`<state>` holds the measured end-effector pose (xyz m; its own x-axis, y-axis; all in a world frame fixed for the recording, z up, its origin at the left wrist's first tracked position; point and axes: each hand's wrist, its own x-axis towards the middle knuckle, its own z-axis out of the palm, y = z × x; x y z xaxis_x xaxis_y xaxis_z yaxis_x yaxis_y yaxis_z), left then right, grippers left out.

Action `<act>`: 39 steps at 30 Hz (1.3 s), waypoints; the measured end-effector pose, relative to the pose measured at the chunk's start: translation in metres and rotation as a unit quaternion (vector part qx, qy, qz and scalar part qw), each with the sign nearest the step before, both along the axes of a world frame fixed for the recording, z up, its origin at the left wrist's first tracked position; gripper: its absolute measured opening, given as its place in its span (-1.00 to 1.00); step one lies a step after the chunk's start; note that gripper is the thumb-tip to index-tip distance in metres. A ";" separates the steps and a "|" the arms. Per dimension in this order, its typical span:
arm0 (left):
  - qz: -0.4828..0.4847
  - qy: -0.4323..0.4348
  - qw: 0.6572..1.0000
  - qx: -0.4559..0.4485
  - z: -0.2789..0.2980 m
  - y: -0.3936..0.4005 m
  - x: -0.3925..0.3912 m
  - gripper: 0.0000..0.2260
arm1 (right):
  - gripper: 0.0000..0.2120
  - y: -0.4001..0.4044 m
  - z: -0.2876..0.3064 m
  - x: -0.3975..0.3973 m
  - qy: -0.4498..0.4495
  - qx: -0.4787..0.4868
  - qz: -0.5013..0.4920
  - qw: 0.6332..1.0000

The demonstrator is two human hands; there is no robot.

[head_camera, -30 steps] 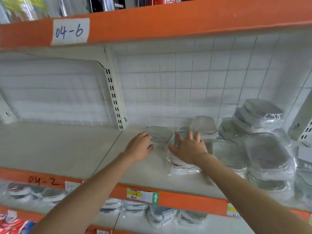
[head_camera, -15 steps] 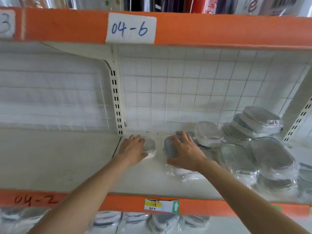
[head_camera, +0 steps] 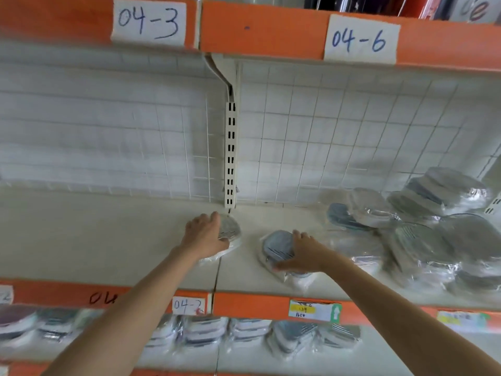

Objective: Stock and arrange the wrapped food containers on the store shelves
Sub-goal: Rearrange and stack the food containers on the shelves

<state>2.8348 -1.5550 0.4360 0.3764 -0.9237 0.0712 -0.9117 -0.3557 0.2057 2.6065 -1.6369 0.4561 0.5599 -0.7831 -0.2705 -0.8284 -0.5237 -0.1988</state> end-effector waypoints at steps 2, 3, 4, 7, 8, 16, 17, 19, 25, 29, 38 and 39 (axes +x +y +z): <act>0.021 0.022 0.999 0.016 0.001 -0.005 0.004 -0.33 | -0.01 0.003 -0.005 0.000 -0.021 -0.004 -0.023 0.999; 0.033 0.034 0.998 0.028 0.000 -0.006 0.008 -0.24 | -0.04 0.004 -0.006 0.000 -0.031 -0.006 -0.028 0.999; 0.045 0.035 0.997 0.047 0.000 -0.006 0.012 -0.15 | -0.05 0.005 -0.008 0.000 -0.035 -0.009 -0.030 0.999; 0.070 0.025 0.994 0.081 -0.003 -0.003 0.018 -0.10 | -0.06 0.005 -0.011 0.001 -0.033 -0.022 -0.027 0.999; 0.074 0.030 0.994 0.075 -0.004 -0.004 0.017 -0.13 | -0.06 0.005 -0.012 0.001 -0.032 -0.026 -0.024 0.999; 0.145 0.077 0.986 -0.010 -0.010 0.004 -0.003 -0.10 | -0.14 0.006 -0.017 -0.009 -0.109 -0.052 0.031 0.992; 0.163 0.086 0.983 -0.017 -0.011 0.008 -0.009 -0.11 | -0.15 0.006 -0.018 -0.010 -0.117 -0.053 0.047 0.991; 0.196 0.083 0.976 -0.038 -0.012 0.016 -0.022 -0.12 | -0.16 0.004 -0.021 -0.012 -0.136 -0.061 0.078 0.986; 0.200 -0.120 0.951 -0.204 -0.014 0.035 -0.095 -0.17 | -0.14 0.005 -0.032 -0.019 -0.206 -0.115 0.153 0.960; 0.261 -0.112 0.908 -0.308 -0.003 0.063 -0.126 -0.16 | -0.08 0.023 -0.033 -0.050 -0.316 -0.200 0.262 0.890; 0.170 -0.099 0.927 -0.320 0.010 0.106 -0.177 -0.15 | -0.06 0.074 -0.025 -0.131 -0.339 -0.299 0.254 0.855; 0.158 -0.095 0.931 -0.315 -0.001 0.115 -0.184 -0.15 | -0.07 0.087 -0.032 -0.144 -0.327 -0.292 0.250 0.863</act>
<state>2.6504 -1.4396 0.4354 0.5469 -0.5210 0.6554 -0.8236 -0.4754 0.3093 2.4623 -1.5503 0.4237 0.7510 -0.2942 0.5911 -0.2797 -0.9527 -0.1188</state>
